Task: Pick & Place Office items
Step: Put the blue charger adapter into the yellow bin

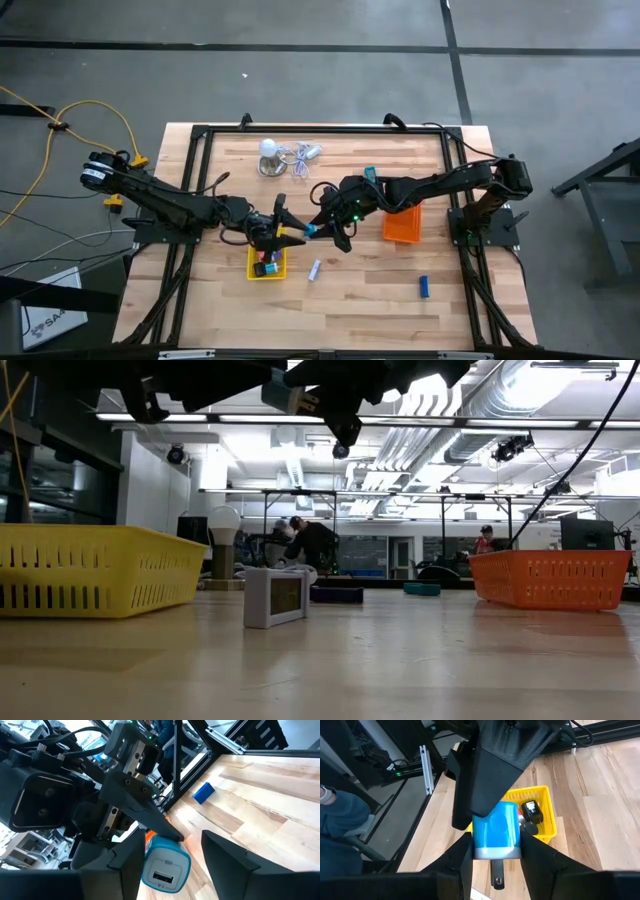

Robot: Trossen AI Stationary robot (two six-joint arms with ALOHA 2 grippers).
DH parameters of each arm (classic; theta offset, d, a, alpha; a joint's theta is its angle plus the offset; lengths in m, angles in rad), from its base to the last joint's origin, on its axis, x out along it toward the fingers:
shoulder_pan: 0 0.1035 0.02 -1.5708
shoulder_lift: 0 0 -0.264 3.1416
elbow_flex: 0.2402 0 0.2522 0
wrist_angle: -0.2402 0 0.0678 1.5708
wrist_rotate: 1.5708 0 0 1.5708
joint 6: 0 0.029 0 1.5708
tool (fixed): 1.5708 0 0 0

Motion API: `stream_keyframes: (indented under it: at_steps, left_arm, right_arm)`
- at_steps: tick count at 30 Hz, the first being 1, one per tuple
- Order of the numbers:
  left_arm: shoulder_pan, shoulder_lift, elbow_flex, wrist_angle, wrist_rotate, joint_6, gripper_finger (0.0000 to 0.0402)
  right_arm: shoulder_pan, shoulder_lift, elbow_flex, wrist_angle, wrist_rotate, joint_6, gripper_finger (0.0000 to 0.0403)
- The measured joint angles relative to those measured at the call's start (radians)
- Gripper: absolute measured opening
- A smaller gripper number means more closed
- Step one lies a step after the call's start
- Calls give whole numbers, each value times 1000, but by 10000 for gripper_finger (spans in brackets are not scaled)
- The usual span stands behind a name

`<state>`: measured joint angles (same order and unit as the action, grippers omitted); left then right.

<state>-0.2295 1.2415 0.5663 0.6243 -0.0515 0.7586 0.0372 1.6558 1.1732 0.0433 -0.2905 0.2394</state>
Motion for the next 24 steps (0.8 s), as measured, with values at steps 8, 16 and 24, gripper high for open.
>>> stream_keyframes:
  at_steps: [8,16,24]
  left_arm:
    - [0,0,0,-16,-52,10,196]
    - [0,0,0,-18,-59,12,196]
    - [0,0,0,-19,-97,38,195]
  right_arm:
    - [0,-1,1,6,-1,0,121]
    - [0,-1,1,5,-1,0,122]
    - [0,-1,1,25,-26,1,122]
